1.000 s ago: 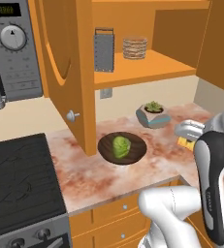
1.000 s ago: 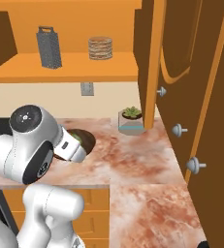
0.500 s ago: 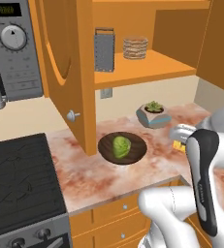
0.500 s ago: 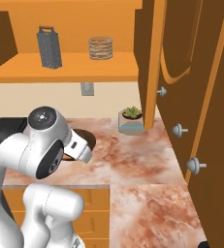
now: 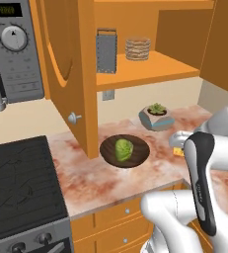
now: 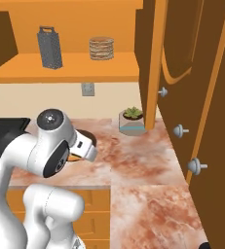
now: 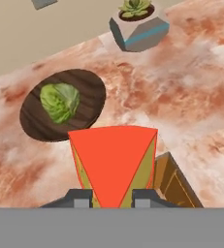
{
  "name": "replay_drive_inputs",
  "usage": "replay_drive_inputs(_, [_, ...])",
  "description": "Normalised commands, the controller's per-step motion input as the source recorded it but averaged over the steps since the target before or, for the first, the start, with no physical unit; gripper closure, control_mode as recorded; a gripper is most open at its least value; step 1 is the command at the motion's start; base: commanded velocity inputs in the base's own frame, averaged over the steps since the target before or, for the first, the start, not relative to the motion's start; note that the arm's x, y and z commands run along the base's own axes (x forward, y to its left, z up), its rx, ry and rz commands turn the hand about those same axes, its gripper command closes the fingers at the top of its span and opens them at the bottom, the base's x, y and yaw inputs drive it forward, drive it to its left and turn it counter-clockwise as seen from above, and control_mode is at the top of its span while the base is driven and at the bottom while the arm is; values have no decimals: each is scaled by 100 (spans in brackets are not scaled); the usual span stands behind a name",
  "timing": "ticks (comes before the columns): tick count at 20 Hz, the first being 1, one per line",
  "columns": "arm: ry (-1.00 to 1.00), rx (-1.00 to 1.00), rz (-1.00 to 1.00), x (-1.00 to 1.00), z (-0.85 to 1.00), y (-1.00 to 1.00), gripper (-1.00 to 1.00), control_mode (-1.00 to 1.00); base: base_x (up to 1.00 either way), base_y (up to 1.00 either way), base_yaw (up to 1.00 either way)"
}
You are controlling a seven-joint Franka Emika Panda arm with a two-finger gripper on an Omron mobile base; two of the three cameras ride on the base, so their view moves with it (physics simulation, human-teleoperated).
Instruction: Pick the cheese from the fridge and the cheese grater from the cabinet and place them next to the salad bowl.
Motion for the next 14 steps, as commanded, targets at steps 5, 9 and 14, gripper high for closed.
replay_drive_inputs(5, [-12, -5, 14, 12, -25, -7, 100, -100, 0, 0, 0])
replay_drive_inputs(9, [-12, -6, 18, 18, -27, -9, 100, -100, 0, 0, 0])
replay_drive_inputs(14, [-6, -7, 19, 20, -34, -5, 100, -100, 0, 0, 0])
